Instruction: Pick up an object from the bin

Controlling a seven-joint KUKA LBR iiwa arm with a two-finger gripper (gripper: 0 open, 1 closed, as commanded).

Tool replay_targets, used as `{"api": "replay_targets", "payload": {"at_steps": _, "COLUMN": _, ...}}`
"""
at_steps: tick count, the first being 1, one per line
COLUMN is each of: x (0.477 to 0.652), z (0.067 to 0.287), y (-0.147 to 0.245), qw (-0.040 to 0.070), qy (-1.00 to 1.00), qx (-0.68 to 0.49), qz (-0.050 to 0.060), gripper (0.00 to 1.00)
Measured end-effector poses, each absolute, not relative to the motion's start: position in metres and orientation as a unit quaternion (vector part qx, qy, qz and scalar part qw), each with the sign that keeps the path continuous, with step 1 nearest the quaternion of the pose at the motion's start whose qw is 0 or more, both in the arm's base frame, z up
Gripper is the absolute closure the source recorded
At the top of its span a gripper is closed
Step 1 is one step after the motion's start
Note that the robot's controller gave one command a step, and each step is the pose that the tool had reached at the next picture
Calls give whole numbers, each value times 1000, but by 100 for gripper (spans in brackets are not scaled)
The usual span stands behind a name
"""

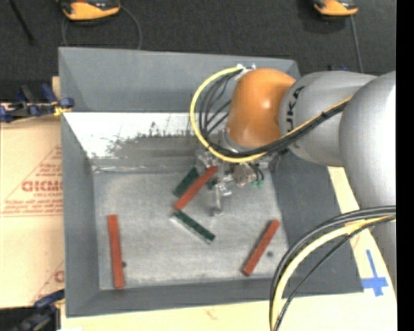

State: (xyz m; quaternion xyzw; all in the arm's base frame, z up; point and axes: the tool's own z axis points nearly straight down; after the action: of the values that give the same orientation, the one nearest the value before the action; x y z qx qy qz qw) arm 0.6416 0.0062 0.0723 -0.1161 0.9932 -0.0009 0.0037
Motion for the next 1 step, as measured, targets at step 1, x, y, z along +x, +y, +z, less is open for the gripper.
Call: {"api": "replay_targets", "payload": {"at_steps": 1, "x": 644, "z": 75, "y": 6, "qw": 8, "qy": 993, "qx": -115, "qz": -1, "gripper": 100}}
